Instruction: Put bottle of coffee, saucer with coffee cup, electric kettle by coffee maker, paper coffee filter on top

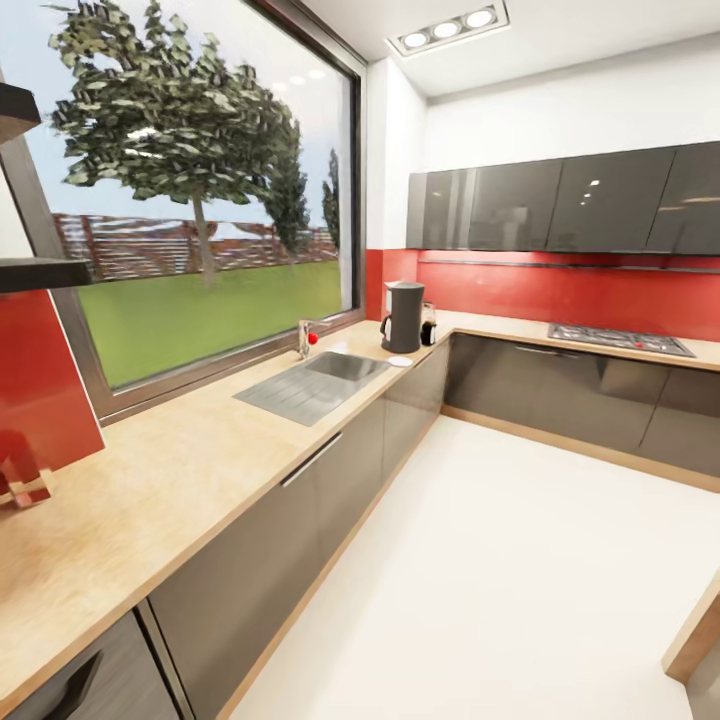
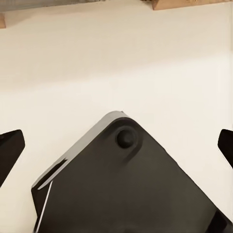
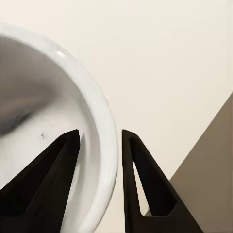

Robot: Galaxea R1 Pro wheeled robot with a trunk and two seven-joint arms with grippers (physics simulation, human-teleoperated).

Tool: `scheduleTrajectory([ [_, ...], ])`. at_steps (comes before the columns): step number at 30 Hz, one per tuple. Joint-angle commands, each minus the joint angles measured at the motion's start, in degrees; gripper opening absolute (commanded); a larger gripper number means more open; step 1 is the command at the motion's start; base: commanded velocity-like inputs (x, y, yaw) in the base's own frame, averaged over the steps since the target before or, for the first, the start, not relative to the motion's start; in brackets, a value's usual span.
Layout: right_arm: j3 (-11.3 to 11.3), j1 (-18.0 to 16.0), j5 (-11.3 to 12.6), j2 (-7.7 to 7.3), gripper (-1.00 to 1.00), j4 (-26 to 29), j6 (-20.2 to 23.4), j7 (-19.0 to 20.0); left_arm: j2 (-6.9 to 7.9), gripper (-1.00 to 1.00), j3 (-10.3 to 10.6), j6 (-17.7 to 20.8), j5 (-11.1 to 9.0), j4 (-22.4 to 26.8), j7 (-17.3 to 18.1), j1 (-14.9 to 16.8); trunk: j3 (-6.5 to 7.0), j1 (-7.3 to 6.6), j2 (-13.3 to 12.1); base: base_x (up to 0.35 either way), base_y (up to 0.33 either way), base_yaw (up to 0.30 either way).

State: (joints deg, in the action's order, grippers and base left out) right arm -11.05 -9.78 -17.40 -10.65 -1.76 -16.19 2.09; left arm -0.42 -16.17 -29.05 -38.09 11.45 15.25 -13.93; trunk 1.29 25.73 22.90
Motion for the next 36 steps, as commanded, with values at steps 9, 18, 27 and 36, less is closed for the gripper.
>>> scheduleTrajectory([
  [9, -0.57, -0.06, 1.33, 0.06, -1.0, -0.09, -0.33, 0.02, -0.1, 1.0, 0.16, 0.19, 0.18, 0.05, 0.55, -0.05, 0.0, 0.05, 0.02, 0.331, -0.028, 0.0],
  [18, -0.55, -0.06, 3.84, 0.16, -1.0, -0.08, -0.37, 0.02, -0.11, 1.0, 0.35, 0.31, 0.56, 0.14, 0.5, -0.05, 0.0, 0.05, 0.02, 0.302, -0.18, 0.014],
  [27, -0.55, -0.06, 3.95, 0.13, -1.0, -0.08, -0.34, 0.02, -0.11, 1.0, 0.35, 0.32, 0.65, 0.07, 0.52, -0.05, 0.0, 0.05, 0.02, 0.225, -0.199, 0.244],
  [36, -0.55, -0.06, 3.88, 0.17, -1.0, -0.08, -0.35, 0.02, -0.18, 1.0, 0.43, 0.41, 0.65, 0.08, 0.51, -0.05, 0.0, 0.05, 0.02, 0.025, -0.047, 0.259],
])
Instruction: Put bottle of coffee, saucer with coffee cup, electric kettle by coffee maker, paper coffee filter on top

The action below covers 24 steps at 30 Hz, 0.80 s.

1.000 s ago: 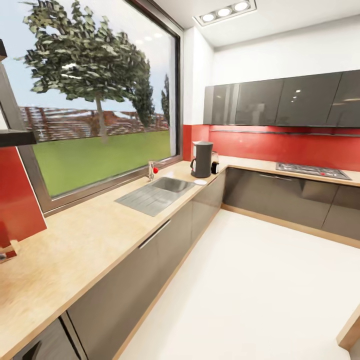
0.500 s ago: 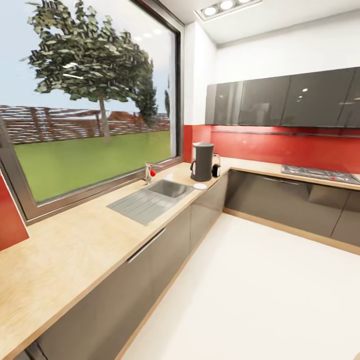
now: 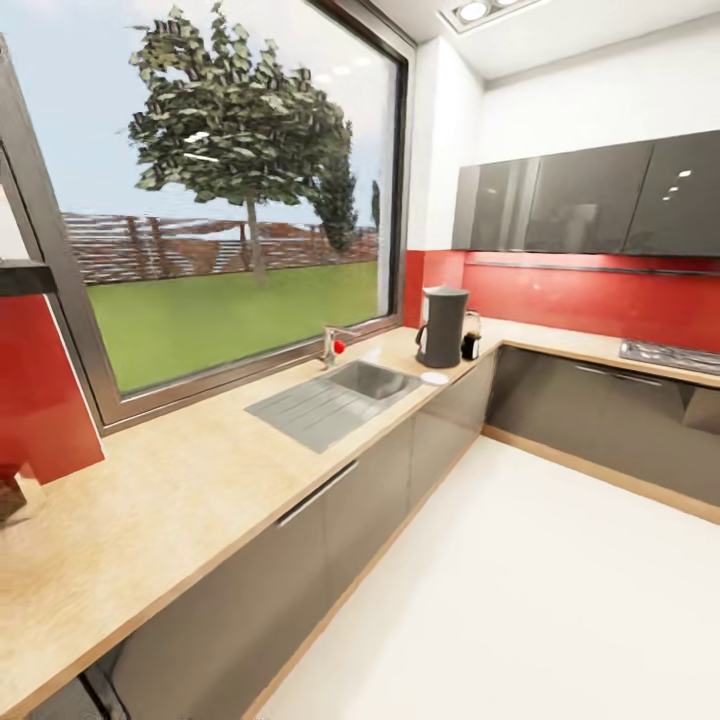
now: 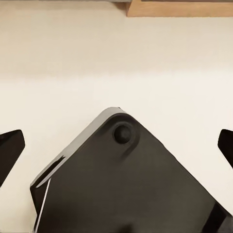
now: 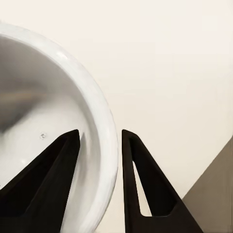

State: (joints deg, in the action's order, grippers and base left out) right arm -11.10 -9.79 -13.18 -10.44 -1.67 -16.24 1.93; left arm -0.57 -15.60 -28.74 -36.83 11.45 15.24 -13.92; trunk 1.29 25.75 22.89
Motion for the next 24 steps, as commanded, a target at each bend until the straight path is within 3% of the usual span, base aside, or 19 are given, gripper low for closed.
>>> scheduleTrajectory([
  [1, -0.51, -0.06, -0.33, -0.03, -1.0, -0.18, -0.33, 0.18, -0.02, 1.0, -0.14, 0.12, -0.61, 0.11, 0.52, -0.05, 0.0, 0.03, 0.03, 0.134, -0.193, 0.084],
  [20, -0.51, -0.06, -0.18, -0.01, -1.0, -0.18, -0.32, 0.18, -0.04, 1.0, -0.13, 0.26, -0.59, 0.4, 0.5, -0.05, 0.0, 0.03, 0.03, 0.226, -0.248, 0.012],
  [24, -0.51, -0.06, -0.18, 0.02, -1.0, -0.18, -0.32, 0.18, -0.04, 1.0, -0.13, 0.26, -0.6, 0.41, 0.5, -0.05, 0.0, 0.03, 0.03, 0.24, -0.256, 0.159],
])
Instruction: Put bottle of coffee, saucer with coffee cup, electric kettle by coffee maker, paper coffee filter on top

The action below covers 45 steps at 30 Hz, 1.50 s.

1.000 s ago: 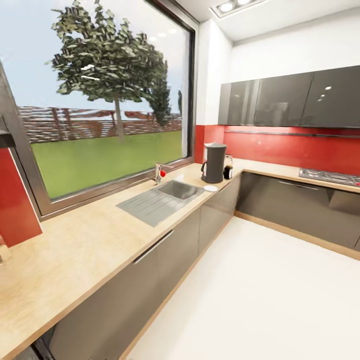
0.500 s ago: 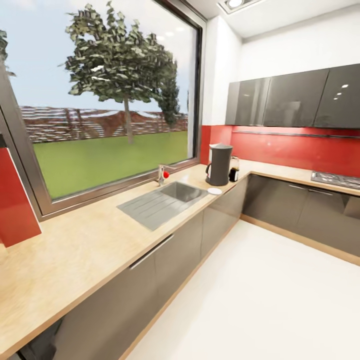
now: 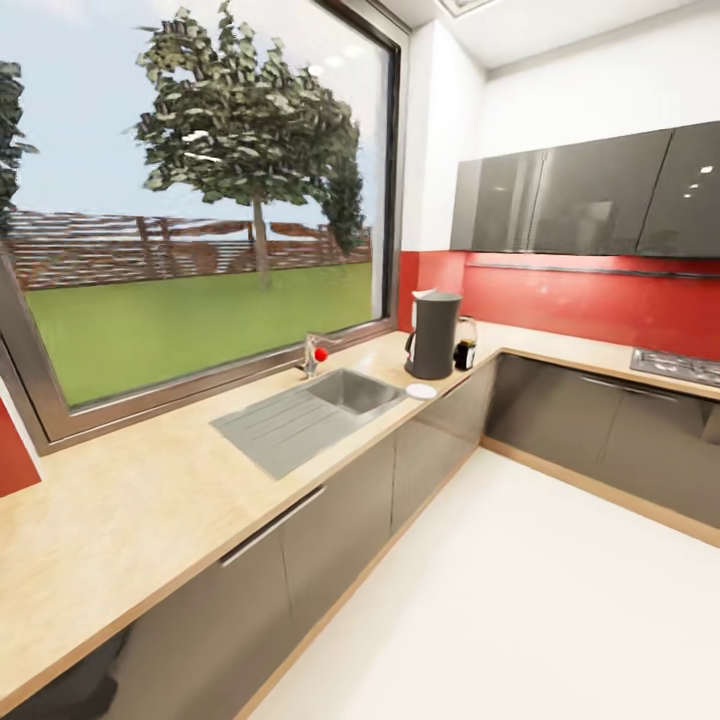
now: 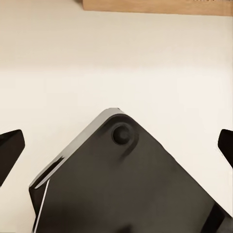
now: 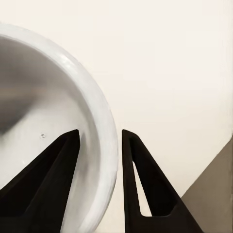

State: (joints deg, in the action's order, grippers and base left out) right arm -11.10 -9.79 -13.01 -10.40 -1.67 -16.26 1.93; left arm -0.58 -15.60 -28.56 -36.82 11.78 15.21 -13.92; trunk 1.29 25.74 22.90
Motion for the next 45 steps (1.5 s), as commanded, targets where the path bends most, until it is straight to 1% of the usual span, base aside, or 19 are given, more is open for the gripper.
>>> scheduleTrajectory([
  [1, -0.52, -0.06, -0.35, -0.04, -1.0, -0.18, -0.29, 0.18, -0.03, 1.0, -0.13, 0.09, -0.61, 0.09, 0.52, -0.05, 0.0, 0.04, 0.02, 0.24, -0.256, 0.247],
  [12, -0.78, -0.06, -0.33, -0.19, -1.0, -0.18, -0.37, 0.18, -0.03, 1.0, -0.13, 0.09, -0.61, 0.0, 0.52, -0.03, 0.0, 0.04, 0.02, 0.24, -0.256, 0.257],
  [16, -2.0, -0.06, -0.3, -0.2, -1.0, -0.18, -1.51, 0.18, -0.04, 1.0, -0.13, 0.09, -0.59, 0.0, 0.52, -0.05, 0.0, 0.04, 0.02, 0.24, -0.256, 0.05],
  [20, -2.46, -0.06, -0.19, -0.18, -1.0, -0.18, -2.52, 0.18, -0.04, 1.0, -0.13, 0.09, -0.6, 0.0, 0.52, -0.05, 0.0, 0.04, 0.02, 0.24, -0.256, 0.01],
  [32, -2.53, -0.06, -0.23, -0.24, -1.0, -0.18, -2.67, 0.16, -0.1, 1.0, -0.13, 0.09, -0.6, -0.02, 0.52, -0.02, 0.0, 0.04, 0.02, 0.24, -0.256, 0.009],
  [45, -2.53, -0.06, -0.23, -0.24, -1.0, -0.18, -2.64, 0.09, -0.26, 1.0, -0.11, 0.09, -0.61, -0.09, 0.52, -0.05, 0.0, 0.04, 0.02, 0.24, -0.256, 0.26],
])
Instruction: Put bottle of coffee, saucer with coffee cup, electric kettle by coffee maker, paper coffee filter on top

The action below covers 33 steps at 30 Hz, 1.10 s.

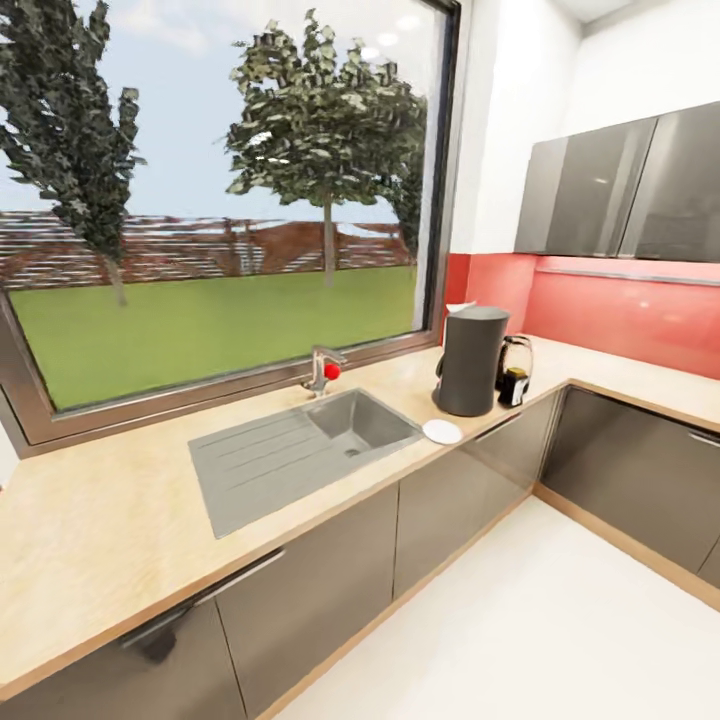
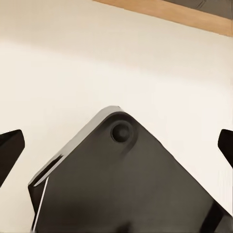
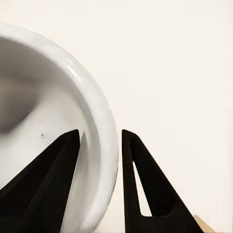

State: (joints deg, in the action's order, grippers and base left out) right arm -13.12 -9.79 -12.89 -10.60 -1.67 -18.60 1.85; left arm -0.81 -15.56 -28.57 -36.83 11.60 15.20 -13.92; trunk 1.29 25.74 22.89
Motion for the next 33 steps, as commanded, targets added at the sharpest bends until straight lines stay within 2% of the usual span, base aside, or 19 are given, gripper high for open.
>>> scheduleTrajectory([
  [1, -0.51, -0.06, -0.33, -0.03, -1.0, -0.17, -0.29, 0.17, -0.04, 1.0, -0.16, 0.09, -0.61, 0.09, 0.53, -0.05, 0.0, 0.05, 0.03, 0.24, -0.256, 0.083],
  [17, -0.51, -0.06, -0.36, 0.0, -1.0, -0.17, -0.38, 0.17, -0.06, 1.0, -0.11, 0.09, -0.53, 0.17, 0.53, -0.05, 0.0, 0.05, 0.03, 0.24, -0.256, 0.022],
  [33, -0.51, -0.06, -0.37, -0.02, -1.0, -0.17, -0.38, 0.17, -0.06, 1.0, -0.13, 0.09, -0.53, 0.17, 0.53, -0.05, 0.0, 0.05, 0.03, 0.24, -0.256, 0.277],
])
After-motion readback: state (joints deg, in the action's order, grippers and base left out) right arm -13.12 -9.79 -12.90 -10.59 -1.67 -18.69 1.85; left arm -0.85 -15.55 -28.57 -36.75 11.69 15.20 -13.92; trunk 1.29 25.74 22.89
